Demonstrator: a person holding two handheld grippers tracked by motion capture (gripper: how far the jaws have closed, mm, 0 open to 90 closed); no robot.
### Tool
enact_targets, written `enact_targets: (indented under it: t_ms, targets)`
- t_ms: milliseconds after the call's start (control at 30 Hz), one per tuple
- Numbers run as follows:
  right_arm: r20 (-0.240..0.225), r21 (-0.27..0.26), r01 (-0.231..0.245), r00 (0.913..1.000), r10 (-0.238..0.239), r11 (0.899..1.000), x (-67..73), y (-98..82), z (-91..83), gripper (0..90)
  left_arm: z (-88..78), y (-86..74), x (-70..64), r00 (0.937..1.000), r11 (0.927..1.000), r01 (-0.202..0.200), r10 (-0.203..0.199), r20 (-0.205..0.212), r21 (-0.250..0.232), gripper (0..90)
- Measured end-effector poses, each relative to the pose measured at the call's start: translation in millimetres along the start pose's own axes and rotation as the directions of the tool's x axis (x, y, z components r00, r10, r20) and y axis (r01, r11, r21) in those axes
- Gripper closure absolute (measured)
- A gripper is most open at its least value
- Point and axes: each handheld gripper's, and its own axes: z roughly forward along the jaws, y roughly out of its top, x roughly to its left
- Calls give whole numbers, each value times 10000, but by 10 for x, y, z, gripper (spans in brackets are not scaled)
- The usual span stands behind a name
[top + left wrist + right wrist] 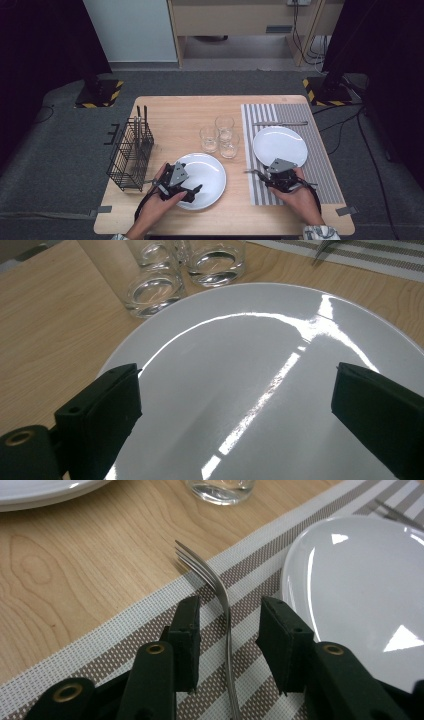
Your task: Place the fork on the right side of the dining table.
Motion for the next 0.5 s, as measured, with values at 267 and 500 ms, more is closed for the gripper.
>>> enact_targets:
  t_ms: [267, 500]
  targets:
    - [169, -173, -319, 9993, 322, 9993, 21, 55, 60, 569, 16, -1, 6, 10000, 10000, 33, -33, -22, 29, 52]
    - [137, 58, -332, 9994, 331, 9994, 43, 88, 153, 711, 16, 1, -11, 10000, 10000, -36, 36, 40, 35, 52]
